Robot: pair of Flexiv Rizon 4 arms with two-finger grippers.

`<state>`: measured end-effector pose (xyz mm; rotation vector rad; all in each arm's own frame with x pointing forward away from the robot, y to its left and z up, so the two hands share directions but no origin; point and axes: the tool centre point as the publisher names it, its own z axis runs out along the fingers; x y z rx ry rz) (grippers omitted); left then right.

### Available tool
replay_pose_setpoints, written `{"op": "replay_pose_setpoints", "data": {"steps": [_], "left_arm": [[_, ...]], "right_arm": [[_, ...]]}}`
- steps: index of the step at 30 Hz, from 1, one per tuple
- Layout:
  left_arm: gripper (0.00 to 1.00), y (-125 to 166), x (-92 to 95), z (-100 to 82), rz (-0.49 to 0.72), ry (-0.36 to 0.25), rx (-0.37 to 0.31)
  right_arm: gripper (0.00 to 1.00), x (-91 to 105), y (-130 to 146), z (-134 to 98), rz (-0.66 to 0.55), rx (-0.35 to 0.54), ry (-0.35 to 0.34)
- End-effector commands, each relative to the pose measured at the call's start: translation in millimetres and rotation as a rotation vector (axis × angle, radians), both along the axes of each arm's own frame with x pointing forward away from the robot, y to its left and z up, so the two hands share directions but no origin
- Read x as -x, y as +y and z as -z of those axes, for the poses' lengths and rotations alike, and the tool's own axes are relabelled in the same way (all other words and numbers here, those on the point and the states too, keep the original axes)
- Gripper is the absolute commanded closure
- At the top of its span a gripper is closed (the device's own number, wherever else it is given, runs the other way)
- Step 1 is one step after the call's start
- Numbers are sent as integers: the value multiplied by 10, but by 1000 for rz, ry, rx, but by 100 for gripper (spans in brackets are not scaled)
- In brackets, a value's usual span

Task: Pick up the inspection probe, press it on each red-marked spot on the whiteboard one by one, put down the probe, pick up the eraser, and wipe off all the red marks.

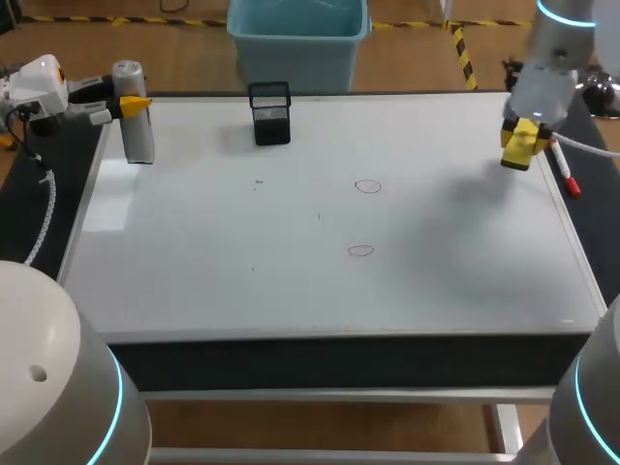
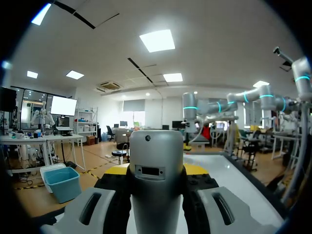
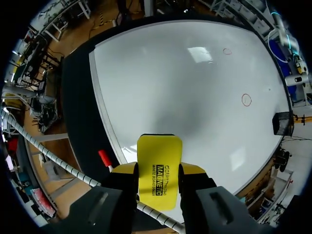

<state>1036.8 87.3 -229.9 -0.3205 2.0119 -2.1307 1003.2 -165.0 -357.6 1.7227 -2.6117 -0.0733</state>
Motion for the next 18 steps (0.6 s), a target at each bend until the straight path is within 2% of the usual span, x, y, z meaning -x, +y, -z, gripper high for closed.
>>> {"op": "replay_pose_setpoints", "data": {"steps": [1,18], "left_arm": [[100,-3,-1,-14,-1,1,-1],[100,-3,-1,-14,-1,1,-1]], "right_arm": [[100,29,-54,-12,-10,-14,-5],[100,36,-38,-13,-6,-16,-7]]}}
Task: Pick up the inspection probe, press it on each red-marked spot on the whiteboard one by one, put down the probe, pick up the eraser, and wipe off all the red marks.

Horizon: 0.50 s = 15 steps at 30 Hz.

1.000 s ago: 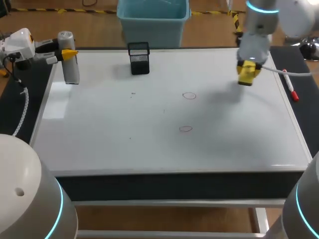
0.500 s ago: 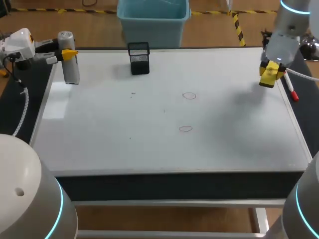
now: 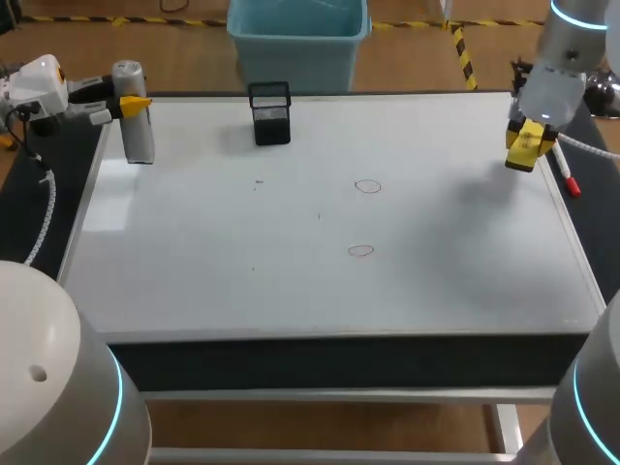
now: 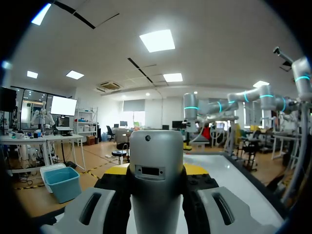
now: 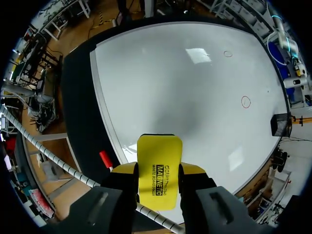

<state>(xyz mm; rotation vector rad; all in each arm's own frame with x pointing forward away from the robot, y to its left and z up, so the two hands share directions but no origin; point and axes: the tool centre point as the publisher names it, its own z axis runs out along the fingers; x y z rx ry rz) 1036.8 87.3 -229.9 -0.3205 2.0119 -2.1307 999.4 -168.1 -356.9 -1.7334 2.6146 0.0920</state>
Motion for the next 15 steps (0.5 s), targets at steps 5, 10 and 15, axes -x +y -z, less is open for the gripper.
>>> {"op": "replay_pose_setpoints", "data": {"steps": [5,10,15], "left_arm": [[100,-44,37,-15,11,-6,1],[100,-245,219,-48,49,-28,17],[100,-491,393,-136,104,-56,14]], "right_arm": [[100,-2,-7,-7,-2,2,-1],[100,-2,-7,-7,-2,2,-1],[100,-2,-7,-7,-2,2,-1]]}}
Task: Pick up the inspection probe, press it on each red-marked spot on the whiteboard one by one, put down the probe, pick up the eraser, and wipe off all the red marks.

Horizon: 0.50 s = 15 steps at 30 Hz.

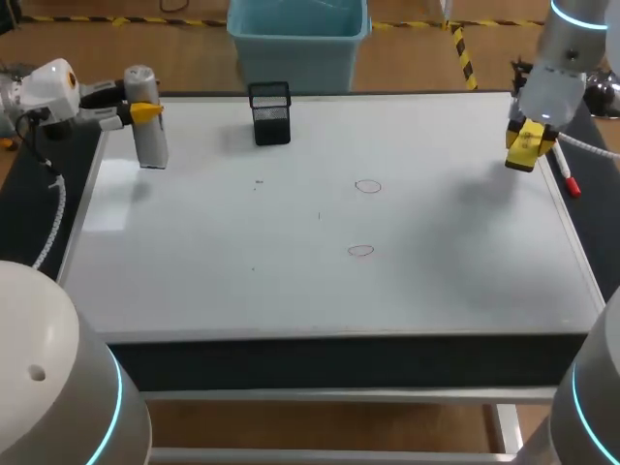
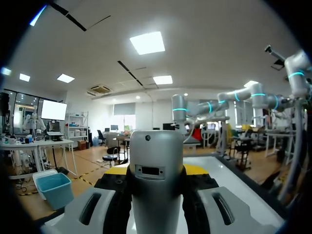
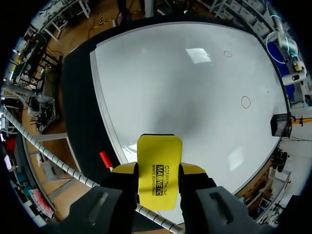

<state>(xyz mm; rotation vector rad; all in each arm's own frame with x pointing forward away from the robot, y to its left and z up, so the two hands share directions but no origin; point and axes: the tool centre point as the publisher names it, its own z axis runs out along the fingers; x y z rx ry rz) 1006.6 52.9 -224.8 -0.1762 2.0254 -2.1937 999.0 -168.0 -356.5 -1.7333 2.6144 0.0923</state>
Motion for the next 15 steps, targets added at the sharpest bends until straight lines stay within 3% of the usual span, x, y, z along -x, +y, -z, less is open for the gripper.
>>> {"op": "replay_pose_setpoints", "data": {"steps": [1,15], "left_arm": [[100,-208,126,-104,17,-18,-7],[100,-1233,384,-214,181,-33,7]], "right_arm": [[100,-5,-8,-2,-2,2,-1],[100,-5,-8,-2,-2,2,-1]]}}
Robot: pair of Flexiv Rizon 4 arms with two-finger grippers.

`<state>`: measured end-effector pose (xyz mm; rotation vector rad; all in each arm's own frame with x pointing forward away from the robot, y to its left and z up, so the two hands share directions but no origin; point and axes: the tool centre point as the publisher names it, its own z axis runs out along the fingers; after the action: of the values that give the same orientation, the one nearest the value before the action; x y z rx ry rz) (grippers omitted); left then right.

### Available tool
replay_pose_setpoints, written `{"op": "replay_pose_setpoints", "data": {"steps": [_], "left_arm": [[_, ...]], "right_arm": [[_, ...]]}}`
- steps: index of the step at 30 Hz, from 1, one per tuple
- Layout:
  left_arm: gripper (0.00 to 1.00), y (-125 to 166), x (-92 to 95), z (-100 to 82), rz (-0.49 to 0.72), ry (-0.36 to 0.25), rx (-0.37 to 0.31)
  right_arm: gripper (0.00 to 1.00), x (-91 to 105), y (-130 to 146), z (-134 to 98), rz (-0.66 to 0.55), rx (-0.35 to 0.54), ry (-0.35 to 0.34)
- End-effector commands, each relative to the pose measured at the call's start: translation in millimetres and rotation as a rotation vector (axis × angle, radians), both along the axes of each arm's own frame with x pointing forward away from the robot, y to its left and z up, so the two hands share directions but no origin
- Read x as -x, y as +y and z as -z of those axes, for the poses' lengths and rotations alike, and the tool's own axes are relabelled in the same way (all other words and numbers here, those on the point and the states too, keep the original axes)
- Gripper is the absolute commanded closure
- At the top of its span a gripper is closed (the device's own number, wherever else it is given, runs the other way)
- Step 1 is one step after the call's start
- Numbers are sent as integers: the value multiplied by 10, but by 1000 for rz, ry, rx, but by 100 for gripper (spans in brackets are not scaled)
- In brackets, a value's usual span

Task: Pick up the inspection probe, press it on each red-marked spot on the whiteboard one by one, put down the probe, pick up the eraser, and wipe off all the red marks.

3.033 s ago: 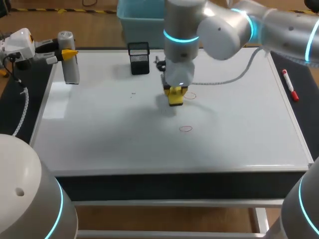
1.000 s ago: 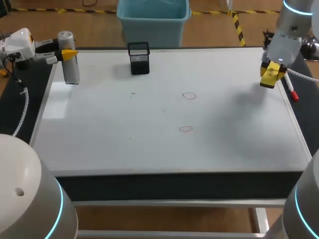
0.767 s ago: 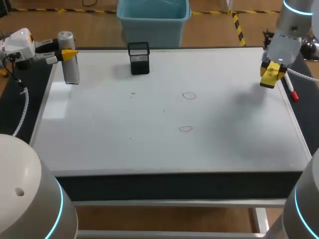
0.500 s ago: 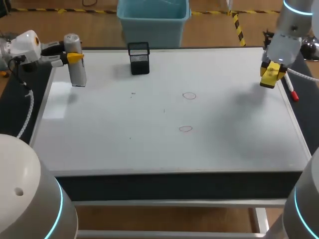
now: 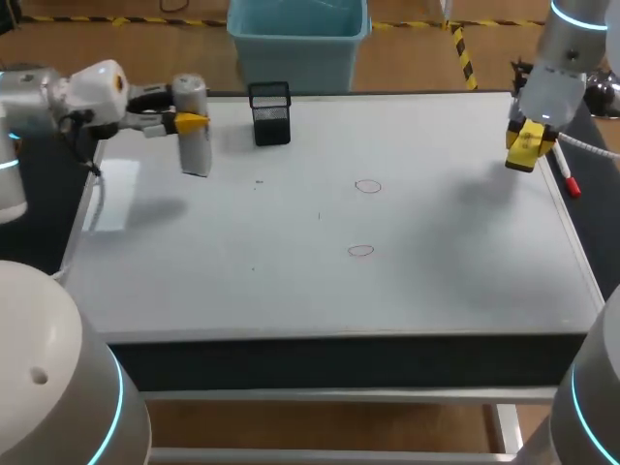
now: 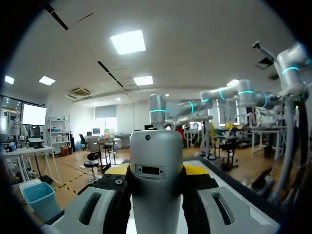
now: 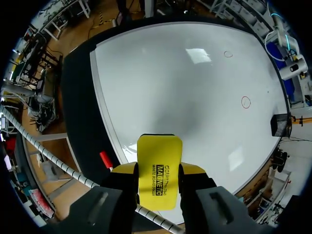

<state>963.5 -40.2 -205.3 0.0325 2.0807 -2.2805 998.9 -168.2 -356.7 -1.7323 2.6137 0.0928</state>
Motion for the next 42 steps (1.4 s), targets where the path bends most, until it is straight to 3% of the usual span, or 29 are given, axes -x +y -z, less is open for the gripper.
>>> {"op": "replay_pose_setpoints", "data": {"steps": [1,7,13,23,42], "left_arm": [[100,-389,-34,-23,26,5,0],[100,-859,-23,-12,48,24,7],[100,-1285,-71,82,-19,70,-1],[100,-1896,-105,142,-63,74,9],[100,-2547,-230,385,-82,99,22]], "right_arm": [[100,-6,-6,-5,-2,3,0],[100,-6,-6,-5,-2,3,0],[100,-6,-6,-5,-2,3,0],[100,-6,-6,-5,-2,3,0],[100,-6,-6,-5,-2,3,0]]}}
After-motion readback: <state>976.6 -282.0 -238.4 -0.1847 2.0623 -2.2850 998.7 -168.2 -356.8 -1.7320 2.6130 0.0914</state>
